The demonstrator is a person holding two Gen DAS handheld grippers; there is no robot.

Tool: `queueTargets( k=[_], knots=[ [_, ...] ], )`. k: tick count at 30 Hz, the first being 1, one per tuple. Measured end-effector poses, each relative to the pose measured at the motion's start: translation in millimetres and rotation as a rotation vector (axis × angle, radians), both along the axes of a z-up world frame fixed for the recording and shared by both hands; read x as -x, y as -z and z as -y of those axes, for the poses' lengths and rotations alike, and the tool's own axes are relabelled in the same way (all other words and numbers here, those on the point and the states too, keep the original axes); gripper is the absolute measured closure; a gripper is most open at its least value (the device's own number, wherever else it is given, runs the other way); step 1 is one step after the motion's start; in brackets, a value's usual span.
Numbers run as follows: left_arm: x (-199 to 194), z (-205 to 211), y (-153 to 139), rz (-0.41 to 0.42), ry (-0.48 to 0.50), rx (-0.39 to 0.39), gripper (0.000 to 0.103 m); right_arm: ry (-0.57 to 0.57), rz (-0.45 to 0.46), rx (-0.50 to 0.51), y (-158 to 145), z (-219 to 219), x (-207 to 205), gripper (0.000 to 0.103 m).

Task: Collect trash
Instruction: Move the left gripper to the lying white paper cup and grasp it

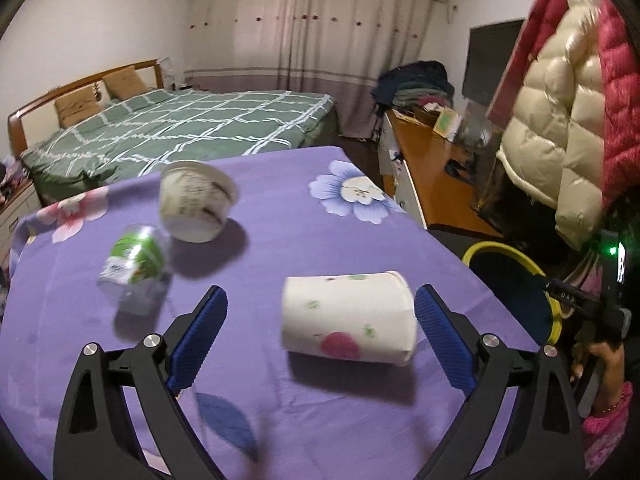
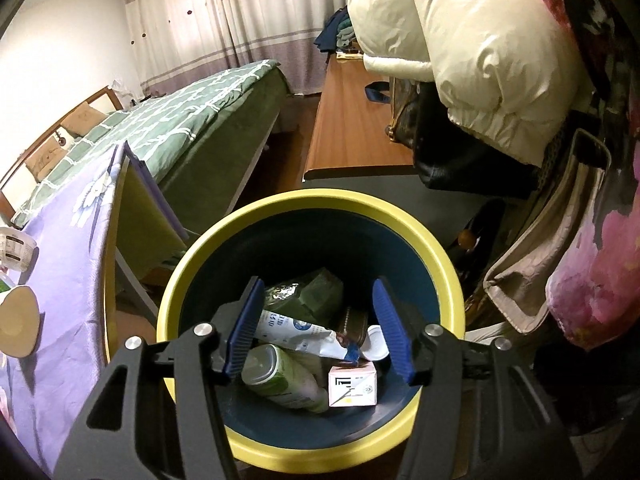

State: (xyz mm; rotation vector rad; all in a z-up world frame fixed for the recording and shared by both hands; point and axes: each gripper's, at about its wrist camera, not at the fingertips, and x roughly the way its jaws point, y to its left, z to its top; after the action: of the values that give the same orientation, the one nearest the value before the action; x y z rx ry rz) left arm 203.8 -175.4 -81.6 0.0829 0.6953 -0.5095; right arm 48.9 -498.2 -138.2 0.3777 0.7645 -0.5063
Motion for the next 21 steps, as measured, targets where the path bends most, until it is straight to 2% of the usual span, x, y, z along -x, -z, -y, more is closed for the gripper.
queueTargets(
  k=[8, 16, 21],
  knots=[
    [-8, 30, 14, -0.037, 0.064, -0.038, 0.01, 0.003, 0.003, -0.007, 2, 1, 1, 0.049],
    [-17, 38, 22, -0.015, 0.046, -0.108, 0.006, -0.01, 0.001, -0.014, 5, -3, -1, 0.049],
    [-22, 27, 19, -0.014, 0.023, -0.084, 0.006, -0.008, 0.002, -0.018, 6, -4, -1, 0.049]
  ],
)
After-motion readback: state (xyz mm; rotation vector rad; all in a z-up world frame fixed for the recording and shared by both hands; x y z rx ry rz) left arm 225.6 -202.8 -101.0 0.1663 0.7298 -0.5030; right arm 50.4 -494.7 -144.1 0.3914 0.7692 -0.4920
